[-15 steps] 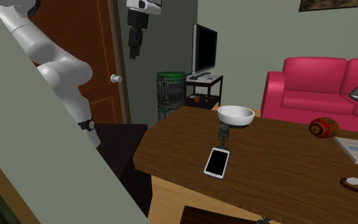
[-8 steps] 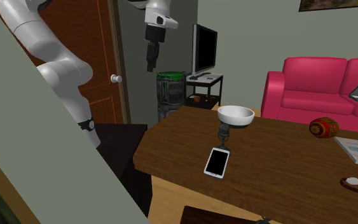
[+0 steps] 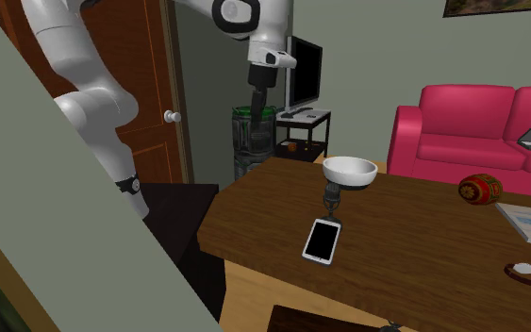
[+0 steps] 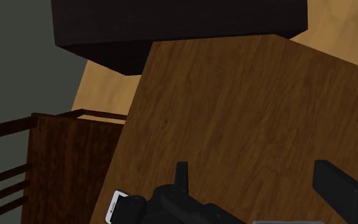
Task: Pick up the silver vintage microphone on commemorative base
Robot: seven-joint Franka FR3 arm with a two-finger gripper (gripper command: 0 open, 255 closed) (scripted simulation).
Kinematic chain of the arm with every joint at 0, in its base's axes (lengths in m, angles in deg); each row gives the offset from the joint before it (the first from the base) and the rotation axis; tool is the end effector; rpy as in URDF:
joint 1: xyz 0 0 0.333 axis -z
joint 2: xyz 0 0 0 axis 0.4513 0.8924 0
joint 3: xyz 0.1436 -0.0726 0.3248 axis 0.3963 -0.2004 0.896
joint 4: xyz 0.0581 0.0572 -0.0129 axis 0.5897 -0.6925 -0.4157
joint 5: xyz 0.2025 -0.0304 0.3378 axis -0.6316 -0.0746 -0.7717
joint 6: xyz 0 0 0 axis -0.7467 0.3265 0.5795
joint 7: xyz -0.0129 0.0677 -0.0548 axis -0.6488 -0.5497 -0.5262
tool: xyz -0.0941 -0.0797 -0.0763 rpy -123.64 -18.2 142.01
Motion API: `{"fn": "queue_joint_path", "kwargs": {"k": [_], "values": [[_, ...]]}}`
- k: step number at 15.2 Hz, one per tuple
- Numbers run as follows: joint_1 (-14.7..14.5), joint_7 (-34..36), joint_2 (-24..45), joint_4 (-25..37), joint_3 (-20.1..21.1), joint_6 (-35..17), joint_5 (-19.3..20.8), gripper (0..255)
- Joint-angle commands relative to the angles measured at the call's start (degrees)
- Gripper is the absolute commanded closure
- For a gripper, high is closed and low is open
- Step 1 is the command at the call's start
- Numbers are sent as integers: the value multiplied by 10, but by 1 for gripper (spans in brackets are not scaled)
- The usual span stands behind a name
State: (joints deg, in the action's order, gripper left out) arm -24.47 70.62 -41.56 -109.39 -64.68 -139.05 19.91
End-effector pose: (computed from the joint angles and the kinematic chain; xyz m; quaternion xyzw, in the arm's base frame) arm 0.4334 0.0287 0.4511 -0.9969 0.0156 0.0731 0.0266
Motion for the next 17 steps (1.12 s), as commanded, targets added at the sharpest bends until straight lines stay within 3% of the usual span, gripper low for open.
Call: {"fn": "queue_joint_path", "kwargs": {"k": [1,9,17], "values": [[2,11,39,13,2,-32,3,0],[11,48,205,114,-2,-115,22,0],[14,81,372,262,-16,-154,39,0]]}}
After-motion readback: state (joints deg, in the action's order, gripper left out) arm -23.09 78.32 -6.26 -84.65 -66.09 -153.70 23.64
